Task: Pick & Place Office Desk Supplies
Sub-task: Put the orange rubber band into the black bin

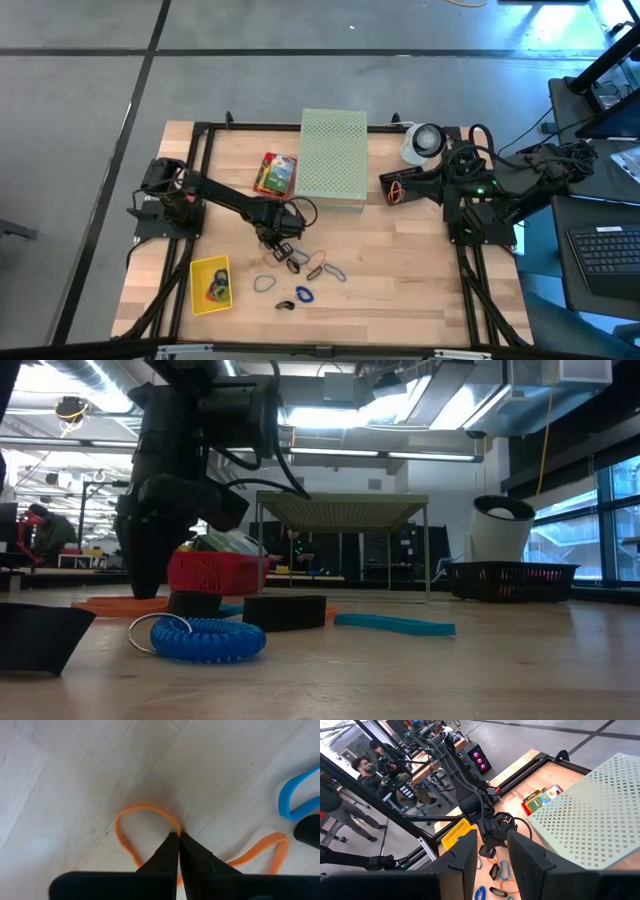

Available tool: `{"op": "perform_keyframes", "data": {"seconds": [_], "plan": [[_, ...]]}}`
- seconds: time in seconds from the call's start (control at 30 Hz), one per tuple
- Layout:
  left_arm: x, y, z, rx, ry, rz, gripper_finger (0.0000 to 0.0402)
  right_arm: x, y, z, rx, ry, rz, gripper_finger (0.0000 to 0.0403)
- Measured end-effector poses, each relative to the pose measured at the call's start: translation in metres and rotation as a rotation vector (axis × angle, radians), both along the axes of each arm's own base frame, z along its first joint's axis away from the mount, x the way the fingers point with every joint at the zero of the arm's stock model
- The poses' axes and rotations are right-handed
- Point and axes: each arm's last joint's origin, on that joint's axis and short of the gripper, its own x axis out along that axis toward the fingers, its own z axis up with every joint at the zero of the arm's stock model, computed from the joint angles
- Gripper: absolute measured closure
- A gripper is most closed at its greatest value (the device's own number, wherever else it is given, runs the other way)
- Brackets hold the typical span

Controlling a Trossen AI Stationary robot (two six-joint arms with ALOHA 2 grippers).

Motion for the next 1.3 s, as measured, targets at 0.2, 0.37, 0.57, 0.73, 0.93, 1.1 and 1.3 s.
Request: {"op": "perform_keyframes", "data": {"seconds": [0.2, 0.37, 0.57, 0.73, 0.93, 1.1, 1.3], "plan": [[0.002, 0.005, 0.003, -0.045, -0.016, -0.006, 0.0399, 0.0, 0.0, 0.0, -0.014, 0.001, 0.002, 0.0294], [-0.001, 0.008, 0.022, -0.067, -0.081, 0.002, 0.0399, 0.0, 0.0, 0.0, -0.025, 0.003, 0.006, 0.0294], [-0.008, 0.01, 0.063, -0.077, -0.249, 0.057, 0.04, 0.005, 0.003, -0.003, -0.06, 0.025, 0.031, 0.0294], [-0.017, 0.013, 0.096, -0.091, -0.399, 0.107, 0.04, 0.011, 0.006, -0.005, -0.084, 0.044, 0.039, 0.0294], [-0.028, 0.015, 0.144, -0.145, -0.693, 0.166, 0.04, 0.024, 0.013, -0.009, -0.12, 0.055, 0.053, 0.0294], [-0.041, 0.021, 0.188, -0.147, -0.999, 0.215, 0.04, 0.049, 0.027, -0.011, -0.248, 0.027, 0.144, 0.0294], [-0.051, 0.028, 0.229, -0.159, -1.331, 0.23, 0.04, 0.082, 0.038, -0.024, -0.318, 0.044, 0.224, 0.0286]]}}
